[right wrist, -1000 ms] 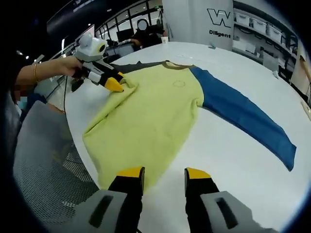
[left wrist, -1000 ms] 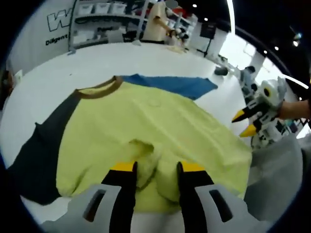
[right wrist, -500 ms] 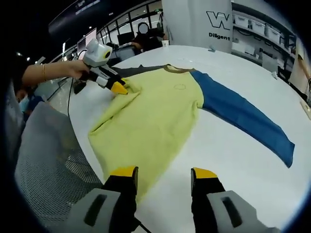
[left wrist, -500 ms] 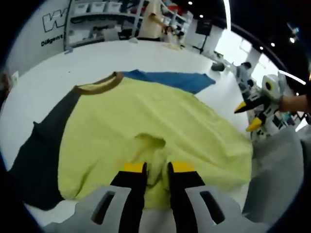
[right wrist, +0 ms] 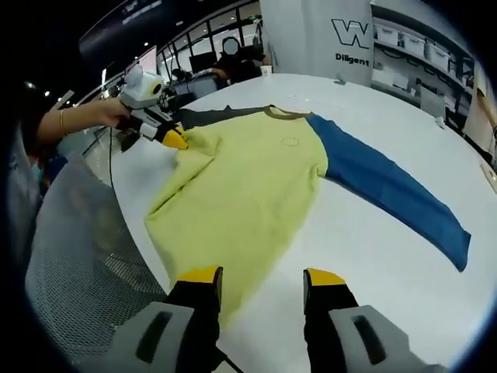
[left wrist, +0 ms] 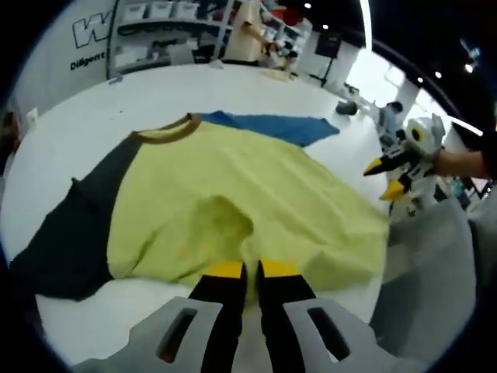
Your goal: Fold the garment on the visible template until the final outline fits inside the template.
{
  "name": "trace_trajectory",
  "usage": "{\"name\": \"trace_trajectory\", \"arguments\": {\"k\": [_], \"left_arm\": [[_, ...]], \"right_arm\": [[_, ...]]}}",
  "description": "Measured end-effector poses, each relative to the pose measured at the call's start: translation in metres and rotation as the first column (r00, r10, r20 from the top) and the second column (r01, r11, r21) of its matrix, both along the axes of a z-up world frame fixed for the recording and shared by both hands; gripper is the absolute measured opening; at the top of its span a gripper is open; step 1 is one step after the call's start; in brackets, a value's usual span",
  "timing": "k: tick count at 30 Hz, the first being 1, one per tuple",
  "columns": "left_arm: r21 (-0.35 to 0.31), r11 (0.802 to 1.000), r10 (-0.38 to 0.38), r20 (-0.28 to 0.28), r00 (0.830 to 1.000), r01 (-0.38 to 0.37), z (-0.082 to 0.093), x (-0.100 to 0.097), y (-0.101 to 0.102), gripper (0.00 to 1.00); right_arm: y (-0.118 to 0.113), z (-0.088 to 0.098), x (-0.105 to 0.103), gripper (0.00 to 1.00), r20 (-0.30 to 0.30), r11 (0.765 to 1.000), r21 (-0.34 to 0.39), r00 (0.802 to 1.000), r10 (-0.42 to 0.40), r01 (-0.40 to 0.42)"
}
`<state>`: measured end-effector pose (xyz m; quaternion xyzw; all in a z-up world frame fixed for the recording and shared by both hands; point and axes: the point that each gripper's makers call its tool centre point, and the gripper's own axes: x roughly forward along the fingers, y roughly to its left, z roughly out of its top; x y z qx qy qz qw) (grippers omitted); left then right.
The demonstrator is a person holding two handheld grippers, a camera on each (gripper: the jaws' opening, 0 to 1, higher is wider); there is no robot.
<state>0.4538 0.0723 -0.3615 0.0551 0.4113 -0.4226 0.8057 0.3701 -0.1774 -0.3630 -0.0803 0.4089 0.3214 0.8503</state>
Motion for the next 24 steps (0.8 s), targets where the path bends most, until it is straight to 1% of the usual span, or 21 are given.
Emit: {"name": "trace_trajectory", "arguments": {"k": [1, 2, 4, 6, 10, 11, 12, 13, 15, 16, 18, 19, 20, 22, 24], "left_arm": [[-0.006, 1.000, 0.007, -0.008, 1.000, -0.007, -0.001, -0.003, 0.008, 0.02], [-0.008, 1.000, 0.011, -0.015, 1.000, -0.011, -0.001, -0.007, 0.012, 0.02], [-0.009, 1.000, 0.017, -0.019, 1.000, -0.017, 0.006, -0.016, 0.014, 0.02], [-0.004, 0.999, 0.034, -0.026, 0.999, -0.034, 0.010, -0.027, 0.021, 0.02], [0.017, 0.997, 0.072, -0.035, 0.997, -0.071, 0.013, -0.038, 0.039, 0.02], [0.016, 0.997, 0.077, -0.037, 0.996, -0.077, 0.006, -0.035, 0.046, 0.02], [0.011, 0.996, 0.089, -0.043, 0.995, -0.088, 0.004, -0.039, 0.054, 0.02], [0.009, 0.995, 0.098, -0.045, 0.994, -0.097, 0.004, -0.042, 0.057, 0.02], [0.009, 0.994, 0.106, -0.049, 0.993, -0.106, 0.003, -0.046, 0.059, 0.02], [0.014, 0.993, 0.115, -0.059, 0.992, -0.115, 0.007, -0.060, 0.059, 0.02], [0.016, 0.990, 0.141, -0.076, 0.987, -0.141, 0.009, -0.075, 0.064, 0.02], [0.011, 0.987, 0.159, -0.084, 0.984, -0.158, 0.010, -0.078, 0.065, 0.02], [-0.003, 0.983, 0.180, -0.107, 0.978, -0.182, 0.010, -0.085, 0.069, 0.02], [-0.003, 0.984, 0.176, -0.119, 0.977, -0.177, 0.010, -0.094, 0.073, 0.02], [0.007, 0.985, 0.171, -0.131, 0.977, -0.171, 0.011, -0.101, 0.077, 0.01]], "right_arm": [[0.001, 0.000, 0.000, 0.38, 0.000, 1.000, 0.003, 1.000, 0.001, -0.001], [0.001, -0.001, 0.000, 0.39, -0.001, 1.000, 0.005, 1.000, 0.002, -0.002], [0.003, -0.001, -0.002, 0.39, -0.005, 1.000, 0.007, 1.000, 0.009, -0.009], [0.003, -0.006, -0.003, 0.39, -0.011, 1.000, 0.005, 1.000, 0.017, -0.017], [0.006, -0.004, -0.006, 0.39, -0.016, 1.000, 0.011, 1.000, 0.021, -0.020], [0.005, -0.007, -0.006, 0.38, -0.010, 1.000, 0.013, 1.000, 0.026, -0.025], [0.004, -0.009, -0.005, 0.38, -0.003, 0.999, 0.017, 1.000, 0.030, -0.030], [0.004, -0.010, -0.005, 0.38, -0.001, 0.999, 0.020, 1.000, 0.030, -0.030], [0.012, -0.002, -0.008, 0.39, 0.000, 0.999, 0.023, 1.000, 0.028, -0.028], [0.013, -0.002, -0.009, 0.39, -0.002, 0.999, 0.026, 1.000, 0.029, -0.029], [0.017, -0.004, -0.012, 0.39, -0.010, 0.999, 0.026, 0.999, 0.038, -0.038], [0.015, -0.006, -0.012, 0.38, -0.010, 0.999, 0.025, 0.999, 0.040, -0.040], [0.014, -0.009, -0.011, 0.38, -0.005, 0.998, 0.023, 0.999, 0.052, -0.052], [0.019, -0.003, -0.012, 0.37, 0.007, 0.998, 0.026, 0.998, 0.058, -0.059], [0.020, -0.002, -0.013, 0.38, 0.006, 0.998, 0.028, 0.998, 0.058, -0.058]]}}
